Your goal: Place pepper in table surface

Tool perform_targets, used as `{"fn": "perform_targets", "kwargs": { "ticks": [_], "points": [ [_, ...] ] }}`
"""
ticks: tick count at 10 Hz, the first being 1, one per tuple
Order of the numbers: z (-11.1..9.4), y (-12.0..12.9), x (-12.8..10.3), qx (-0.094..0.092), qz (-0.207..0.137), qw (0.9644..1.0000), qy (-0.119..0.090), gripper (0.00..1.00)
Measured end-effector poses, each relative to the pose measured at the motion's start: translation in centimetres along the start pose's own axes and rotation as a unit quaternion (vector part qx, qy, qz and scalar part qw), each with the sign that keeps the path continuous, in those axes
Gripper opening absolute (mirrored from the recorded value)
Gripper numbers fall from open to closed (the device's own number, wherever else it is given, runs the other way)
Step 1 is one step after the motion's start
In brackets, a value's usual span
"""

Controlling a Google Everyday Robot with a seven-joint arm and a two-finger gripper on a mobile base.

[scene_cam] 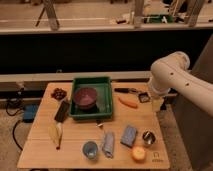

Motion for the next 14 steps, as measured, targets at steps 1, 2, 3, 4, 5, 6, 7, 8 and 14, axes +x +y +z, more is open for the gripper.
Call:
{"fn": "perform_targets", "kwargs": {
  "ticks": [1,2,3,4,5,6,7,8,14],
  "points": [
    [0.3,-1.0,-0.5,0.004,-0.005,1.0,-0.003,0.8],
    [0.4,-1.5,-0.8,0.008,-0.011,0.9999,-0.005,0.8],
    [0.4,-1.6,-0.6,0.011,-0.012,0.9998,-0.006,0.8],
    [0.4,-1.5,-0.3,0.013,-0.012,0.9998,-0.004,0.8],
    [0.6,-1.8,-0.4,0.016,-0.016,0.9997,-0.008,0.8],
    [0.8,-2.3,-0.5,0.02,-0.02,0.9995,-0.009,0.8],
    [1.1,-3.4,-1.1,0.023,-0.026,0.9993,-0.013,0.8],
    [1.4,-4.2,-1.4,0.027,-0.031,0.9991,-0.015,0.8],
    [3.2,-5.6,-0.9,0.042,-0.052,0.9973,-0.028,0.8]
  ]
}}
